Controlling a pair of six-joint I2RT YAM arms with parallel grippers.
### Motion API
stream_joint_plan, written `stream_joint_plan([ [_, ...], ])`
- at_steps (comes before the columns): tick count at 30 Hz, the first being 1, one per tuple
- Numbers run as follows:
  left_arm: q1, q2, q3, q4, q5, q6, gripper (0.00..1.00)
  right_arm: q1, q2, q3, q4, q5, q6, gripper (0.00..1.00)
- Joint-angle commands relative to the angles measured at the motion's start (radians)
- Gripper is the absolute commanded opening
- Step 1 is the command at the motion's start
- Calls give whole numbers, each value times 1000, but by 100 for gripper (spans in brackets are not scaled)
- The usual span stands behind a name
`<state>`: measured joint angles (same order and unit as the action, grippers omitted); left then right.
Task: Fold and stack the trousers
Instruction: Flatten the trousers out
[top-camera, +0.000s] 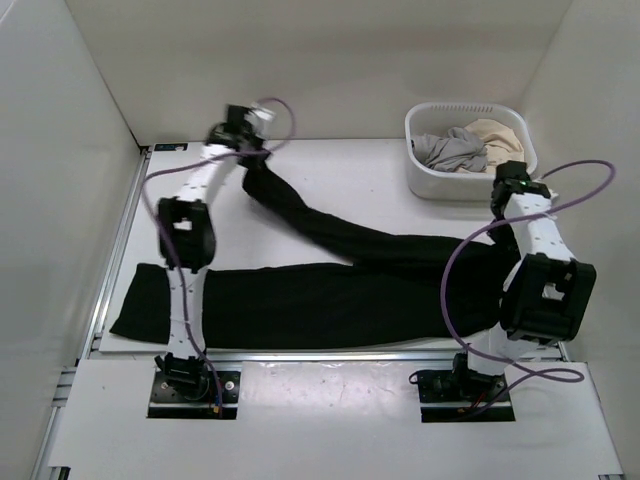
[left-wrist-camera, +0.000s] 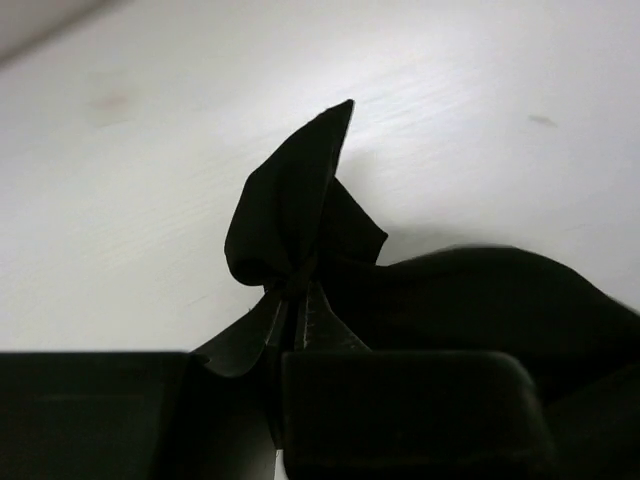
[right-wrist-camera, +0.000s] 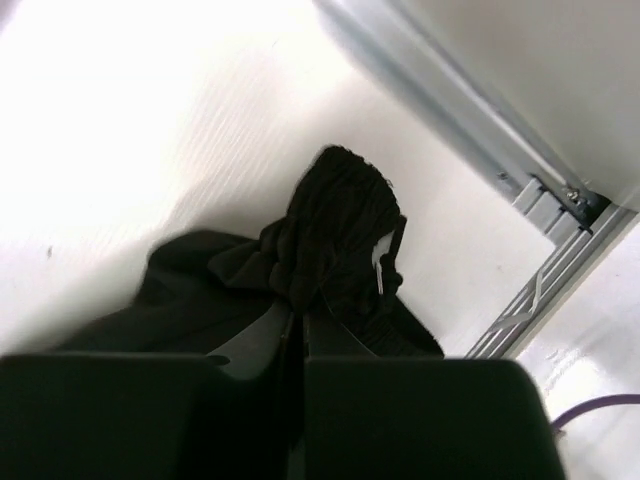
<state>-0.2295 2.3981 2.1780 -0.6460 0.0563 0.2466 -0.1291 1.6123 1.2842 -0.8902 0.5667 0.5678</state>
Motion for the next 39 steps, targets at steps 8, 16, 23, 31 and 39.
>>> stream_joint_plan([
  [8, 237, -559, -372, -205, 25, 62, 14, -52, -170, -83, 93, -56, 6, 0],
  [16, 321, -606, -684, -277, 57, 31, 14, -52, -206, -221, 142, -169, -3, 0],
  [23, 331, -522, -618, -322, 70, 31, 25, -32, -226, -263, 171, -228, -3, 0],
  [31, 349, -522, -658, -342, 34, 31, 34, -32, -241, -312, 73, -275, -92, 54],
  [39, 349, -597, -748, -351, 83, 19, 30, -32, -341, -169, 62, -292, -89, 91],
])
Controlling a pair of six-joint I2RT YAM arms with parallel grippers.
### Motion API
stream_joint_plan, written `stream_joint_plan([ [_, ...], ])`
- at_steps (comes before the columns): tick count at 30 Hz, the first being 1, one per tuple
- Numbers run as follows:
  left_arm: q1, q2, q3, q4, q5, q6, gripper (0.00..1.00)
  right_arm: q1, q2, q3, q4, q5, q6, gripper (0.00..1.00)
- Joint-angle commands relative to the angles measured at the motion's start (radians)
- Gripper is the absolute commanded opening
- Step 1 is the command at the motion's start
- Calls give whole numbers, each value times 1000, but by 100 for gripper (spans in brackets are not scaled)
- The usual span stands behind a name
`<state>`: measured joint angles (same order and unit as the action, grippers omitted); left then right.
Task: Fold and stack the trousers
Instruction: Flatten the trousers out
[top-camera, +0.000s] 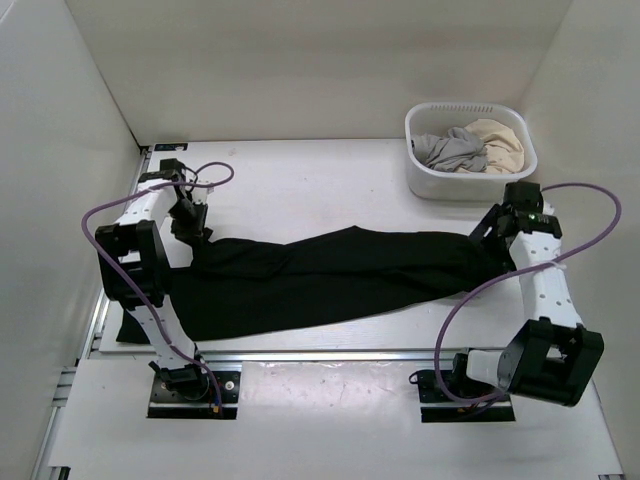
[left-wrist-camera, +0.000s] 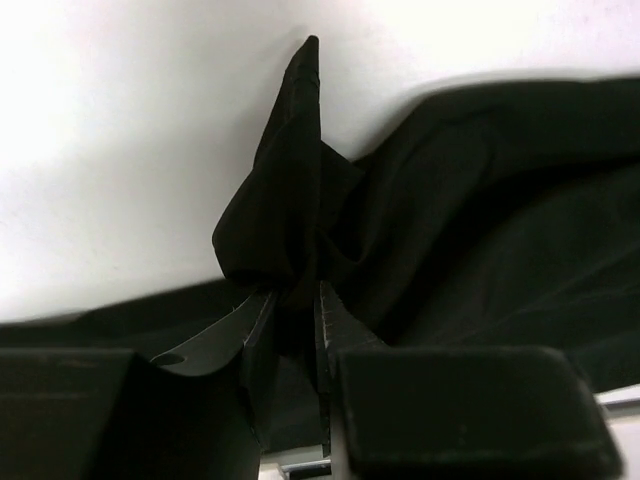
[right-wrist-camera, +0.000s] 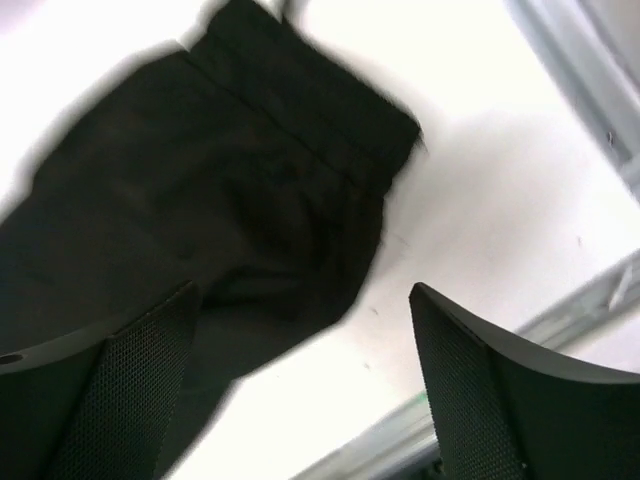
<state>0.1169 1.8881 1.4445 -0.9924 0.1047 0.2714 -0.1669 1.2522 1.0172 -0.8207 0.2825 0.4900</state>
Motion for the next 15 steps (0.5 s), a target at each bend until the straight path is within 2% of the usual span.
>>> stream_joint_plan([
  [1, 3, -87, -15, -5, 35, -6, 30, 6, 50, 118, -23, -8, -11, 91],
  [5, 3, -87, -24, -14, -5, 5, 32, -41, 173, 121, -72, -23, 57, 92],
  [9, 12, -87, -9, -14, -16, 14, 36, -138, 173, -49, 86, -130, 81, 91],
  [12, 32, -96, 62, -14, -16, 25, 45, -148, 214, -77, 112, -121, 62, 91],
  [13, 44, -96, 77, -14, -16, 41, 50, -148, 231, -77, 121, -112, 53, 91],
  [14, 44, -96, 91, -14, -16, 54, 59, -148, 263, -77, 121, -112, 41, 91],
  [15, 70, -96, 100, -14, -45, 72, 62, -148, 272, -77, 121, -112, 41, 90],
])
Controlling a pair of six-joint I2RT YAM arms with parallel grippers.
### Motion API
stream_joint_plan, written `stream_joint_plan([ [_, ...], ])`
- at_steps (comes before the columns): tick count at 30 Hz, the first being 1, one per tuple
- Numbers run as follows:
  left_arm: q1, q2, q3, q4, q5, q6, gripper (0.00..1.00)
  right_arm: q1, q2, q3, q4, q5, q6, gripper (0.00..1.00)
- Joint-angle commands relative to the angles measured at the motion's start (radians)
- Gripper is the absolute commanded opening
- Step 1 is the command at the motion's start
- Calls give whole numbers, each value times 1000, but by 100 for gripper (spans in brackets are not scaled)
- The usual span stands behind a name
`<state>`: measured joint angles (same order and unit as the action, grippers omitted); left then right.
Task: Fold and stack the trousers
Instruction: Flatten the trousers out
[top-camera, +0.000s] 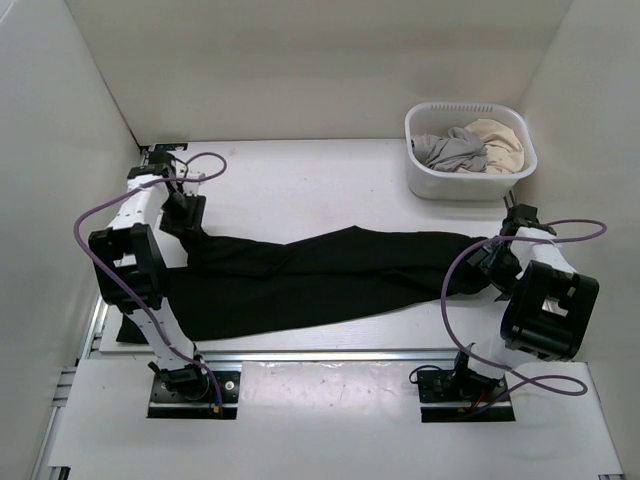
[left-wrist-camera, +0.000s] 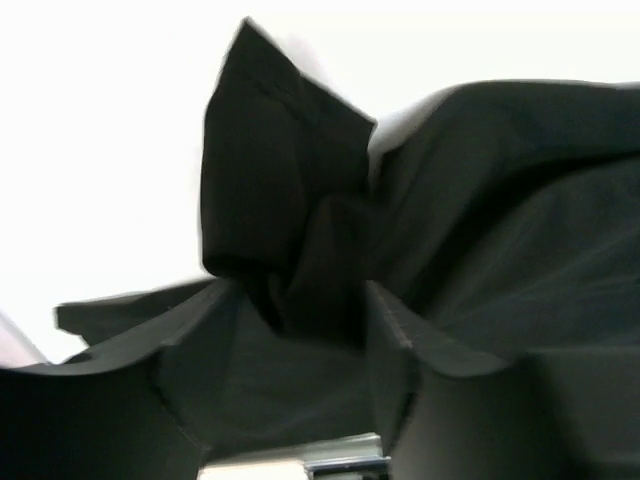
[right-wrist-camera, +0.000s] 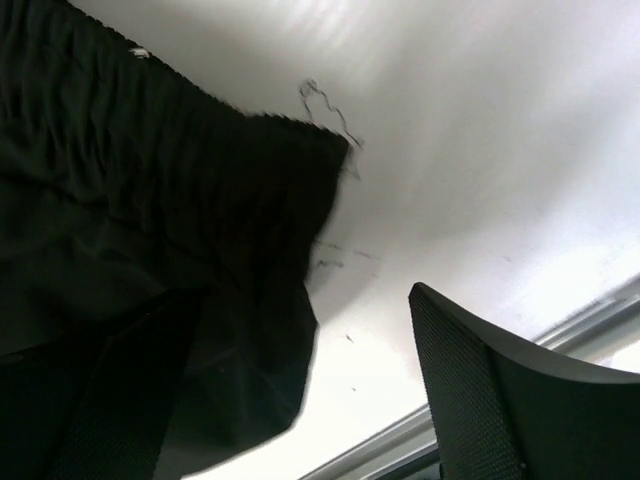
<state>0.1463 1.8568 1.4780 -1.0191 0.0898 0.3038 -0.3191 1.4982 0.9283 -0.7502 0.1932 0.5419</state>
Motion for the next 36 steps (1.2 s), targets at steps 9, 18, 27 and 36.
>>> stream_joint_plan([
  [9, 134, -96, -126, 31, -26, 127, 69, 5, 36, 12, 69, -5, -31, 69],
  [18, 134, -280, -315, 92, 8, 300, 71, -5, 27, 30, 60, -5, -40, 65],
  [27, 104, -73, -219, 202, -21, 261, 78, -5, 27, 9, 69, -23, -40, 66],
  [36, 104, -10, -176, 202, 47, 184, 20, -5, -15, 0, 68, -3, -40, 20],
])
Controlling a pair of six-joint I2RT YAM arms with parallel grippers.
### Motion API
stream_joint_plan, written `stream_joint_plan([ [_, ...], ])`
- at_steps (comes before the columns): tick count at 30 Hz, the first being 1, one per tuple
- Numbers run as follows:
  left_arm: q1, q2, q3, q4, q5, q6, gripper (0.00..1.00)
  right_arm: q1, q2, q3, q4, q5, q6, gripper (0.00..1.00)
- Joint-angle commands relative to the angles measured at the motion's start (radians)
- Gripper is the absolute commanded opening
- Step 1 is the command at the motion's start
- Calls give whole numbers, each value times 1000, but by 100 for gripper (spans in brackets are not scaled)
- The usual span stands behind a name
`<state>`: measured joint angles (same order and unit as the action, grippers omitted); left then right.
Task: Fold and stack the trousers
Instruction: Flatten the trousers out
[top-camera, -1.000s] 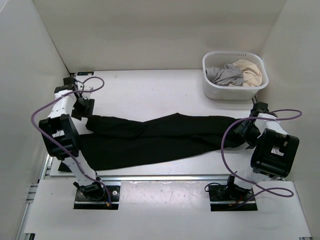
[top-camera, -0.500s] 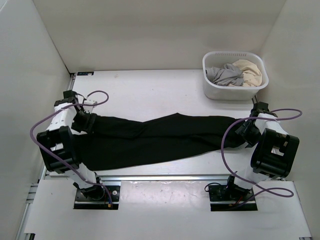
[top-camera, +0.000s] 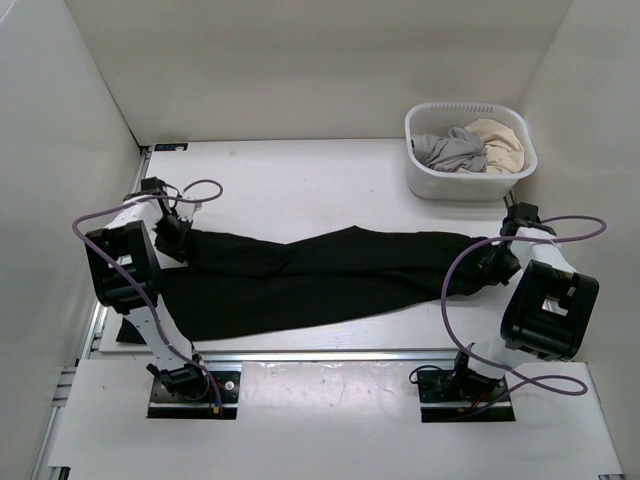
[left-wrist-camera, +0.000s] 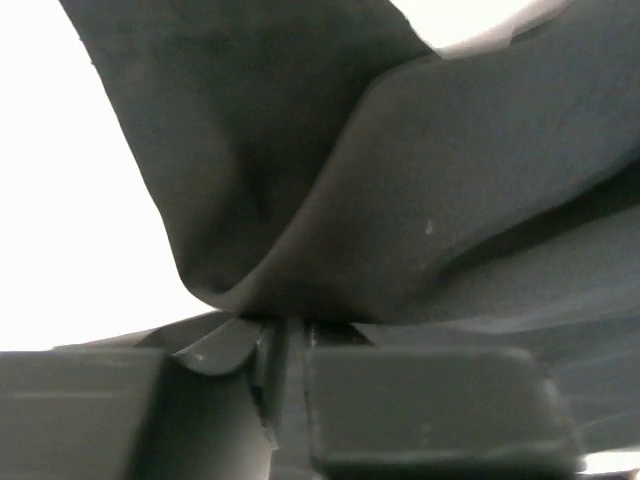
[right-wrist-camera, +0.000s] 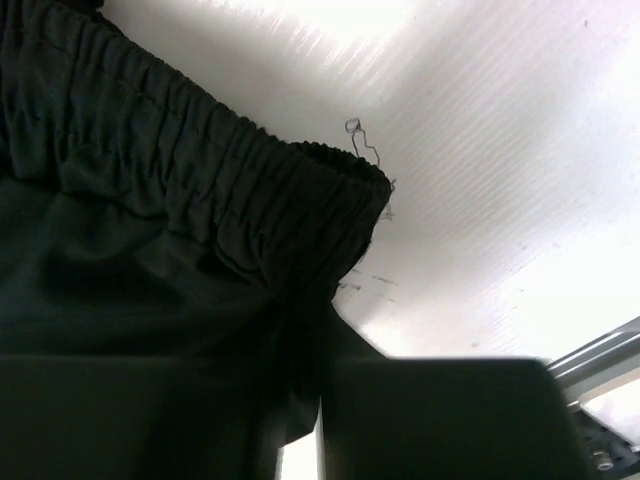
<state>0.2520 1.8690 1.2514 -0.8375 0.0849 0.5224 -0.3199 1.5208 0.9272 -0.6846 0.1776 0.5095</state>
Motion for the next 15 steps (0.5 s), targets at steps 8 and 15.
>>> stream_joint_plan([
  [8, 7, -112, 146, -14, 39, -73, 14, -4, -157, 45, -113, 74, 4, 0],
  [15, -34, -110, 168, -60, 7, -24, 47, -4, -324, 121, -278, 94, 4, 0],
])
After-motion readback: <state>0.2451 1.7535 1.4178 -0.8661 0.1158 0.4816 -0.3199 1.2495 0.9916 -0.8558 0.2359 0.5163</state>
